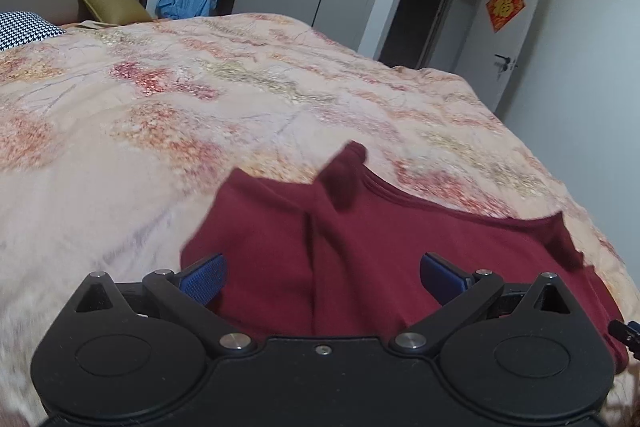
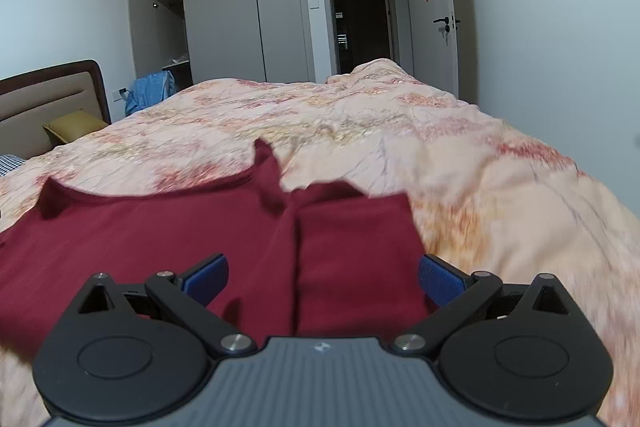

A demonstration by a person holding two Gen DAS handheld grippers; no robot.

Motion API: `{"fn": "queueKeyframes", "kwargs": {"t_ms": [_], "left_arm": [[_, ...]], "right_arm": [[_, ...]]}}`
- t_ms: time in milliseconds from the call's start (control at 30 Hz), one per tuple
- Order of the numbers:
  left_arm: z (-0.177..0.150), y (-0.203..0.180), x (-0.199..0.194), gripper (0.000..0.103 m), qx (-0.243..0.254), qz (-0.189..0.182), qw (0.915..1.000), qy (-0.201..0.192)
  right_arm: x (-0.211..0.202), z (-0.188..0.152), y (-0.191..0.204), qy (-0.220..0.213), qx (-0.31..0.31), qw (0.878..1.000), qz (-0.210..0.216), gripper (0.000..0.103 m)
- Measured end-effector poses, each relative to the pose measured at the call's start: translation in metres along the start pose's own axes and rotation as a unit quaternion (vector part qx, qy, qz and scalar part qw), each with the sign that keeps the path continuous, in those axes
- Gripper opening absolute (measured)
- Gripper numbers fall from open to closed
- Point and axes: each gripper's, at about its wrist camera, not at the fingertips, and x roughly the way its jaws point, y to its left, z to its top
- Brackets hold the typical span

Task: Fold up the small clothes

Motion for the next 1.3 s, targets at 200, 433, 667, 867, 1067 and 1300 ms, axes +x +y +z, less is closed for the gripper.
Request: {"fn": "queueKeyframes", "kwargs": {"t_ms": [200, 433, 667, 867, 1067, 1300], "left_arm": [[-0.038, -0.022, -0.018, 0.102, -0.011, -0.003, 0.9999, 0.012], [-0.059, -0.039, -0.027, 0.102, -0.009, 0.055, 0.9974, 0.045], [-0.066, -0.035, -0.028, 0.102, -0.038, 0.057, 0.9957, 0.062], [-0.069, -0.034, -0.025, 0.102, -0.037, 0.057, 0.9956, 0.065], [-0.070, -0.033, -0.023, 0.102, -0.037, 0.055, 0.9956, 0.066], [-0.071, -0.034, -0.023, 0.102, -0.038, 0.055, 0.9955, 0.066]], "right_arm": [[-0.026, -0.032, 0.015, -0.001, -0.001, 1.000, -0.019, 0.103], [-0.034, -0.063, 0.011, 0.007, 0.003, 0.999, -0.041, 0.103], [-0.036, -0.070, 0.012, -0.006, -0.004, 0.999, -0.046, 0.103], [-0.037, -0.072, 0.013, -0.011, -0.004, 0.999, -0.049, 0.103], [-0.036, -0.074, 0.015, -0.012, -0.009, 0.999, -0.052, 0.103], [-0.037, -0.076, 0.016, -0.016, -0.010, 0.998, -0.054, 0.103]]}}
